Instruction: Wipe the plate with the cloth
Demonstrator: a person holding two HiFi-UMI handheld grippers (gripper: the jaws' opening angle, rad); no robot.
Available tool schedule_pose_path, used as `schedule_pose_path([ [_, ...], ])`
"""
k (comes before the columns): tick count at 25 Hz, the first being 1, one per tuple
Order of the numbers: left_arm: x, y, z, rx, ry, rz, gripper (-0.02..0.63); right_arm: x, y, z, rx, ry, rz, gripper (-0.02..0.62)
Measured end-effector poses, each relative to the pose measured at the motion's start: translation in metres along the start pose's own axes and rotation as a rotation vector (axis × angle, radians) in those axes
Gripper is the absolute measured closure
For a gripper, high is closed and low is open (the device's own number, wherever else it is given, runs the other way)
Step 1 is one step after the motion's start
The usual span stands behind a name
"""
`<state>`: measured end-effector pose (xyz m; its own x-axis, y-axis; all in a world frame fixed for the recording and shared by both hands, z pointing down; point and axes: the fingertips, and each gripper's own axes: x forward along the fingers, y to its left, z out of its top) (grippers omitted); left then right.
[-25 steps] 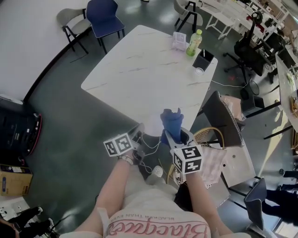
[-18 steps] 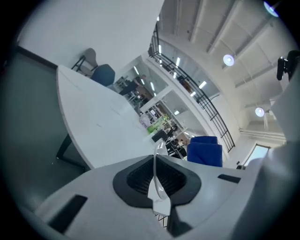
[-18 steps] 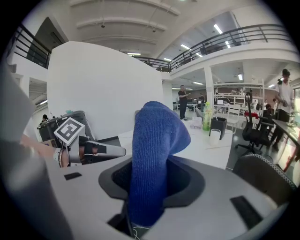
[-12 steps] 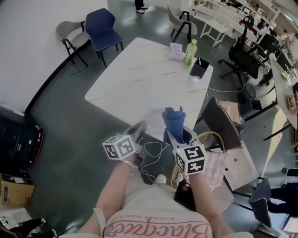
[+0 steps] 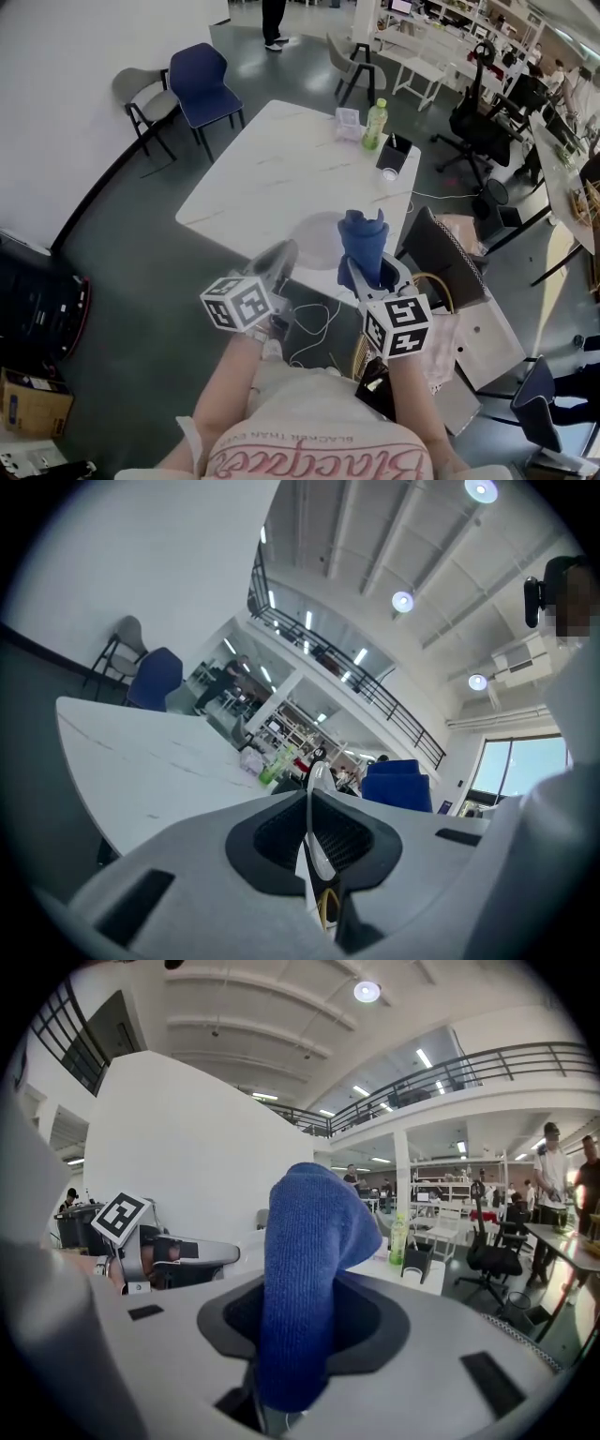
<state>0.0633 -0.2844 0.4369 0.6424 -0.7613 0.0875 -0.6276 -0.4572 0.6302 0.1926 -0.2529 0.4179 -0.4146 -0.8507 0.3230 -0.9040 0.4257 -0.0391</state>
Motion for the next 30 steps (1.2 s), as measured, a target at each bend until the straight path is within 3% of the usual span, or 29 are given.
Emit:
schedule_pose_path([
  [7, -0.010, -0.026, 0.017, 0.093, -0.040, -0.037, 0.591, -0.016, 0.020, 0.024, -0.064, -0.050, 0.001, 0.457],
  [14, -0.018, -0.041, 0.019, 0.117, -0.052, -0.064, 0.591, -0.014, 0.060, 0.069, -0.107, -0.152, 0.092, 0.457],
  [20, -0.022, -0.055, 0.021, 0.151, -0.065, -0.081, 0.591, 0.002, 0.089, 0.081, -0.189, -0.139, 0.153, 0.457],
  [30, -0.017, -0.052, 0.028, 0.152, -0.079, -0.076, 0.591, 0.024, 0.054, 0.080, -0.170, -0.111, 0.079, 0.456],
])
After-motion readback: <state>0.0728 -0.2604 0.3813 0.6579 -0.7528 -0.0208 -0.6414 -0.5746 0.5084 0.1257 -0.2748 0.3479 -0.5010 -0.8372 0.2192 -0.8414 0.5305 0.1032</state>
